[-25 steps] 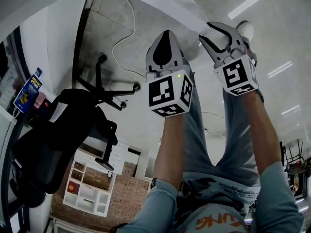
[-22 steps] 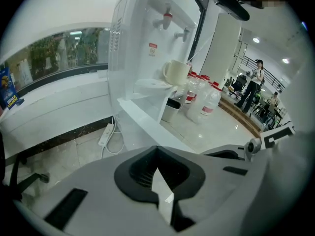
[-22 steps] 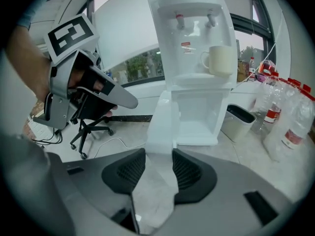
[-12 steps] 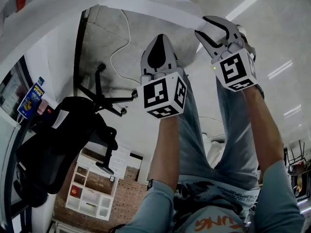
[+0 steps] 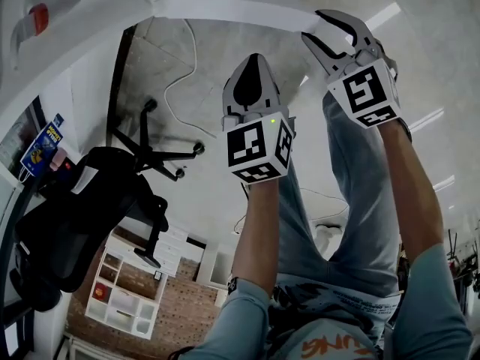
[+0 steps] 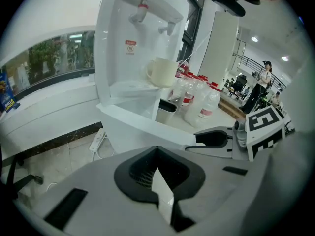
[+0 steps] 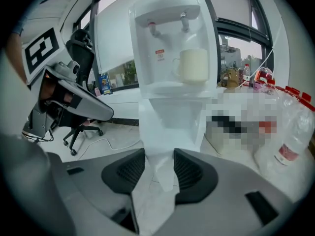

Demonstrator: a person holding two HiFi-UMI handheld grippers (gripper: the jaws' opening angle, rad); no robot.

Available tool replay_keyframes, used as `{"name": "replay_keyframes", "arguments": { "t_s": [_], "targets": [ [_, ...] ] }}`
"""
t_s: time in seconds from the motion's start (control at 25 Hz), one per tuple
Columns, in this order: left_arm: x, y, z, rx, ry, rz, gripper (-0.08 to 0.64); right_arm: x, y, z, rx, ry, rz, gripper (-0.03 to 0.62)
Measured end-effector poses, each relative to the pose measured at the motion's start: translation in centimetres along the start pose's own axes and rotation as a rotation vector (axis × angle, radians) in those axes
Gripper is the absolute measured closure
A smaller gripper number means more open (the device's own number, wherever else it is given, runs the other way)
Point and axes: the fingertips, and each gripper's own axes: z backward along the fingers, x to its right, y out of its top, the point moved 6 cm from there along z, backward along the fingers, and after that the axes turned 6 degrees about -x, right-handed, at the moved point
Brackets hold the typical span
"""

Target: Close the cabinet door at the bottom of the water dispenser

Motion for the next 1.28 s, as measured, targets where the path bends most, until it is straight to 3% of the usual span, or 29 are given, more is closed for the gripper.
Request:
{"name": "replay_keyframes", "arguments": {
  "t_s": [0.48,1.08,1.28],
  "targets": [
    [2.1,1.6,-1.7,0.049,0.049,0.076,0.549,5.9,2.3,-1.4,0.04,0.013,0.071,0.393],
    [3.0,3.4,-3.4,0.094,0.09,0.124,0.549,12.6,6.0,-4.0,0.102,0.099,0.205,0.393],
    [3.0,4.1,-3.9,0.122,0.103,0.126,0.549,14.7,7.7,-5.4,0.132,0.055,0.186,0.414]
  ]
}}
